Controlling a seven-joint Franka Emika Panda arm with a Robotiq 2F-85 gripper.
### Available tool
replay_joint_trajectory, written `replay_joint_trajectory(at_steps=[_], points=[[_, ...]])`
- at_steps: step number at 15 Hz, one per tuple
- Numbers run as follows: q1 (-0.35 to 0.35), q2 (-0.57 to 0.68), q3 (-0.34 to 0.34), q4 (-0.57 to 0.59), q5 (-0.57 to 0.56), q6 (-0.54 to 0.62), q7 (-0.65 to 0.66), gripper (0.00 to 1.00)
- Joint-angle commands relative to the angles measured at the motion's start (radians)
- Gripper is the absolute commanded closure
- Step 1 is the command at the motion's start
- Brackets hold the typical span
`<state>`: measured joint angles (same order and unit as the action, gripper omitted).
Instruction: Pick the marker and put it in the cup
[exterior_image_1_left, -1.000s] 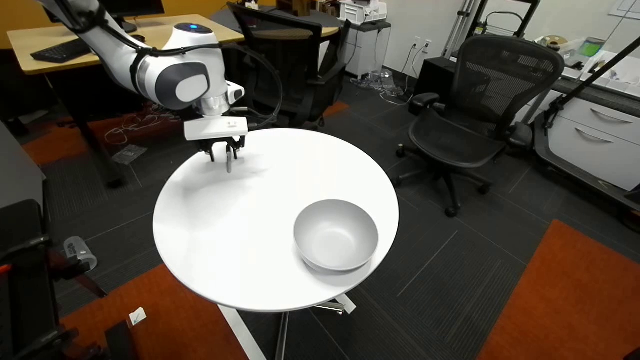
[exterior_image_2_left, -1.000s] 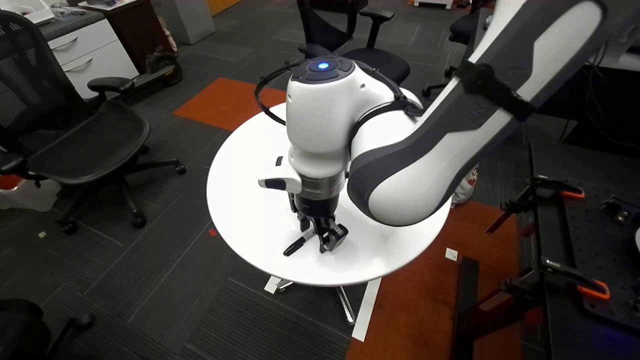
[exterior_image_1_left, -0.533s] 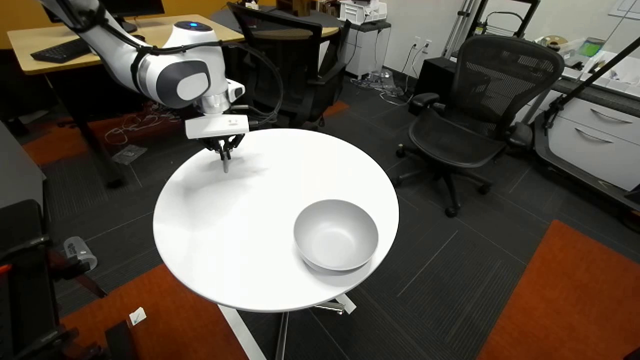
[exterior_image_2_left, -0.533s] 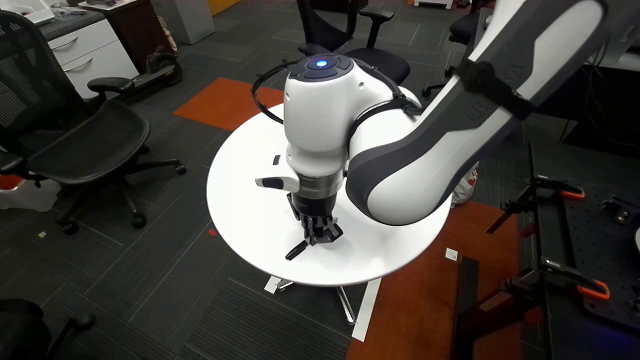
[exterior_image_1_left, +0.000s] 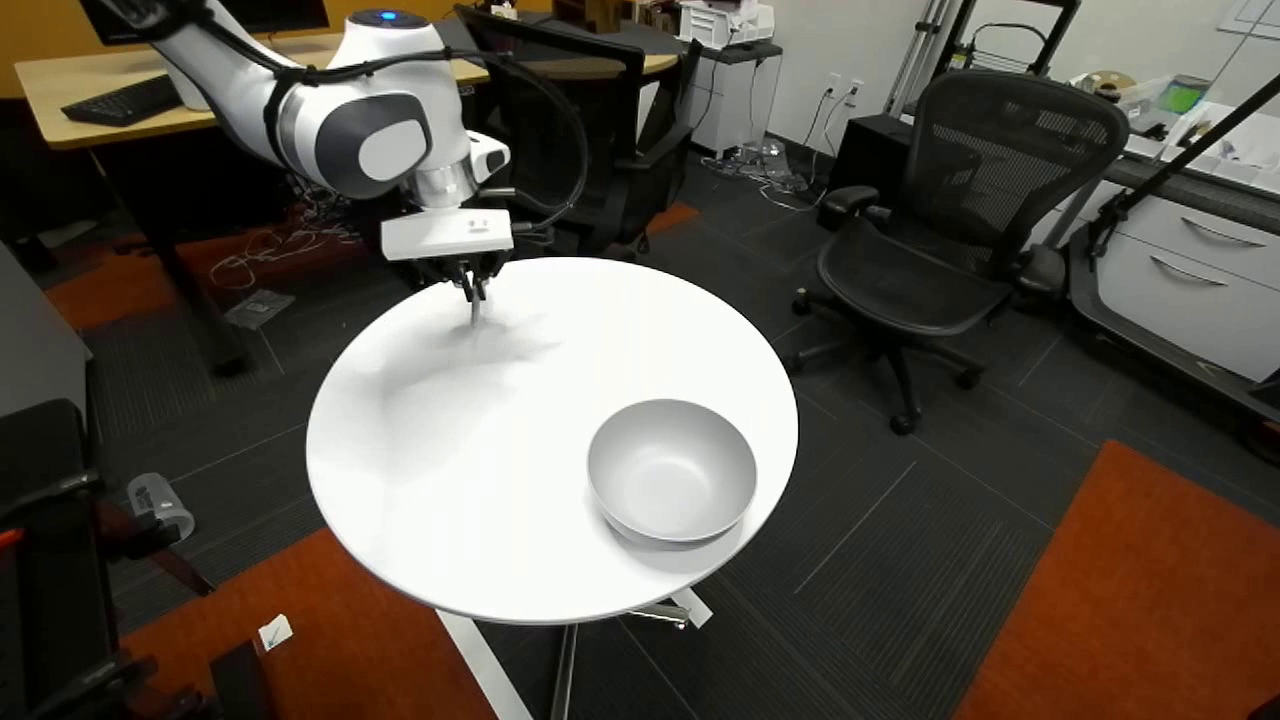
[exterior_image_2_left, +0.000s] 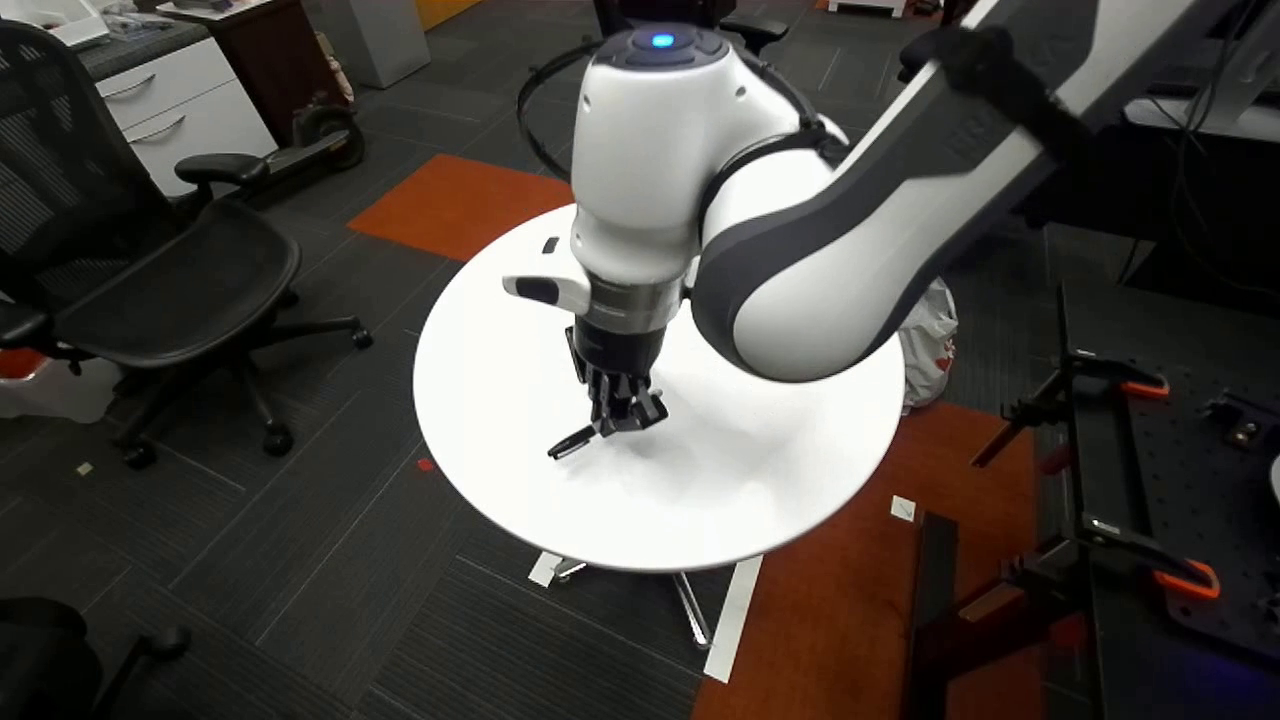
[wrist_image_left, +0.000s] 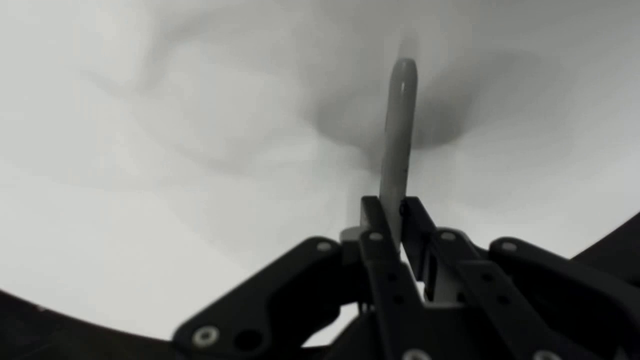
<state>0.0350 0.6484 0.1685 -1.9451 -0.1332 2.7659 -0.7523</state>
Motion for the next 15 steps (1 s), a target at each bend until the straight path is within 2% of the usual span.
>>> replay_joint_trajectory(at_steps=[1,5,9,15], points=[[-0.048,-0.189,-0.035,-0.139,-0.018,0.021,0.074,0.96],[-0.131,-0.357,-0.076,-0.253,0.004,0.037,0.09,0.96],[-0.217,-0.471,-0.122,-0.358,0.067,0.108,0.084,0.96],[-0.252,-0.481,-0.27,-0.381,0.019,0.196,0.19,0.96]])
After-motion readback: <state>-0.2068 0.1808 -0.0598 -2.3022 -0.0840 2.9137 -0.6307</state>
